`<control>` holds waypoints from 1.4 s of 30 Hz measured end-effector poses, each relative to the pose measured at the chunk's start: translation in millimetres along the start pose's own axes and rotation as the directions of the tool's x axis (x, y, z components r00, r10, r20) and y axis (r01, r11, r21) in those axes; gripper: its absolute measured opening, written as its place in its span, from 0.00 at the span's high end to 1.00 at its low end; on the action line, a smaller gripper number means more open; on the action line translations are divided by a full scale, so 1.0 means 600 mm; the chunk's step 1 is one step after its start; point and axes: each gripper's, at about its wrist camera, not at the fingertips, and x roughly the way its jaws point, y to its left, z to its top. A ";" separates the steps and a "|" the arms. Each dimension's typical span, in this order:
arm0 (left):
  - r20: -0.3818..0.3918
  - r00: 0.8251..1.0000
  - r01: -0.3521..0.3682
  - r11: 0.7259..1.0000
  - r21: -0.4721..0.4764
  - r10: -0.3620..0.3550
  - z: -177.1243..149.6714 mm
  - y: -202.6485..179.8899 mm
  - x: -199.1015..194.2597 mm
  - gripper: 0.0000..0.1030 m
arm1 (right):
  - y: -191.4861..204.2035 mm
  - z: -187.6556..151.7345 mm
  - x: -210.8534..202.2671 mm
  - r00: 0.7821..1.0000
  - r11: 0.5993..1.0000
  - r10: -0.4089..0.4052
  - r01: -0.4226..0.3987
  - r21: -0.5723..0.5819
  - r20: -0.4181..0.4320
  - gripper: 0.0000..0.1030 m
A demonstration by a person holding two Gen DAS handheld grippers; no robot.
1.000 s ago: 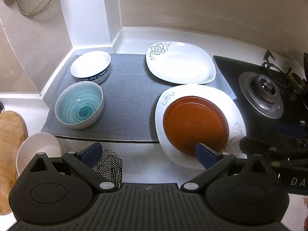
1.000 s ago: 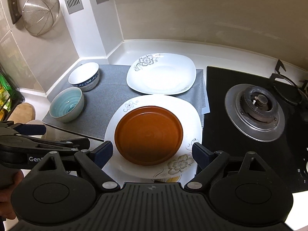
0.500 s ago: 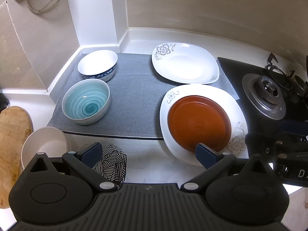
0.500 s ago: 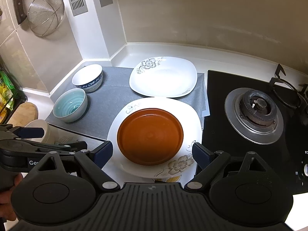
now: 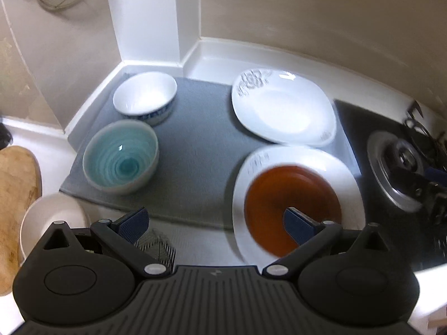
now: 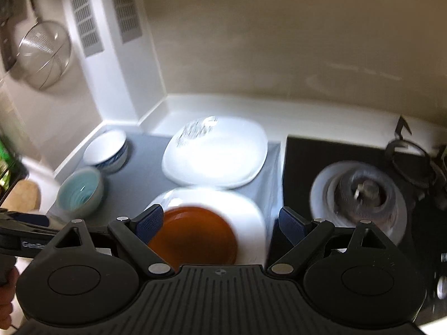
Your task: Organize plates and bowls
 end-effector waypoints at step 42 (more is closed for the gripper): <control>-0.092 0.995 0.022 0.975 -0.220 -0.043 0.231 -0.032 0.352 0.18 | -0.118 0.108 0.473 0.985 0.982 0.137 -0.122 0.144 -0.101 0.45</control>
